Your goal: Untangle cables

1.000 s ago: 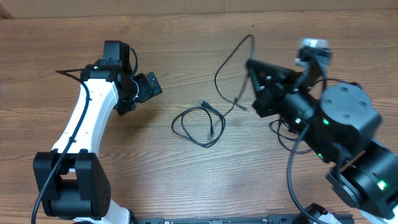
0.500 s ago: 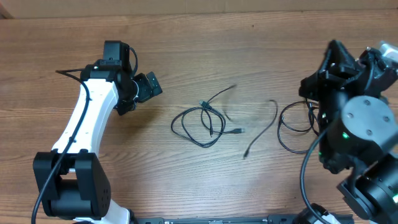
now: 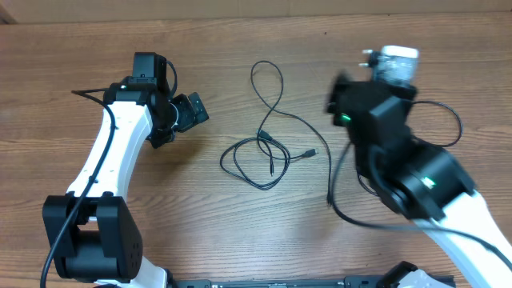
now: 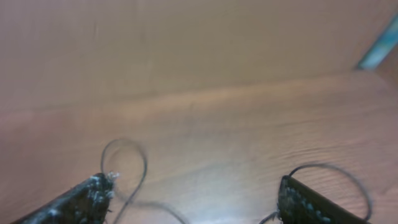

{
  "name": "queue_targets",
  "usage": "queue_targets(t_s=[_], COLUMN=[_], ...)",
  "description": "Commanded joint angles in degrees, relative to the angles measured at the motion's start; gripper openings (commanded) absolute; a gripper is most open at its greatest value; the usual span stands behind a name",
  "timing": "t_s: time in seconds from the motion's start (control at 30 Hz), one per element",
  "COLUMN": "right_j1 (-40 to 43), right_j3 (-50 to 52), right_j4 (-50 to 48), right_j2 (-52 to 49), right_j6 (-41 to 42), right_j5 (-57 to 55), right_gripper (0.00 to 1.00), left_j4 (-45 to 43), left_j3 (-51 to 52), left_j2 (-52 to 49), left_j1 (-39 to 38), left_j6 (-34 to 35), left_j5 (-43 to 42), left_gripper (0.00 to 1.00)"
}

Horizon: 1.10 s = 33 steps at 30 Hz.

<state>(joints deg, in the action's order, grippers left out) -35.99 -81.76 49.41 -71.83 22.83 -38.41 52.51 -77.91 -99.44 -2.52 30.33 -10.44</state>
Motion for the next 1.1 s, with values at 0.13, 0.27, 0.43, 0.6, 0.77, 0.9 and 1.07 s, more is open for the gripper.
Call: queue_targets(t_s=[0.13,0.27,0.43,0.6,0.77,0.9,1.07], right_j1=[0.11,0.11,0.11,0.04,0.04,0.04,0.07], right_j3=[-1.14,-1.14,-1.11,-1.07,0.04,0.44,0.44], right_j4=[2.64,4.20,5.70,7.74,7.32,6.67,5.07], right_j2=[-10.91,-16.39,-22.69,-28.74,-33.79,-36.13,-37.29], right_j6=[-0.17,-0.46,-7.54,-13.14,-19.54,-21.27,-21.51], right_j5=[17.38,25.62,38.73,44.70,44.50,42.69,39.34], right_gripper=[0.91,0.90,0.90,0.90,0.88,0.66,0.54], left_j4=[-0.09,-0.09,-0.07,-0.07,-0.09,-0.07,-0.07], left_j3=[0.42,0.42,0.42,0.42,0.42,0.42,0.42], left_j2=[-0.57,-0.57,-0.57,-0.57,-0.57,-0.57,-0.57], left_j1=[-0.07,-0.07,-0.07,-0.07,-0.07,-0.07,-0.07], left_j6=[0.74,0.74,0.74,0.74,0.74,0.74,0.74], left_j5=[0.52,0.52,0.52,0.55,0.52,0.52,0.55], left_gripper=[1.00,0.99,1.00,0.99,1.00,1.00,1.00])
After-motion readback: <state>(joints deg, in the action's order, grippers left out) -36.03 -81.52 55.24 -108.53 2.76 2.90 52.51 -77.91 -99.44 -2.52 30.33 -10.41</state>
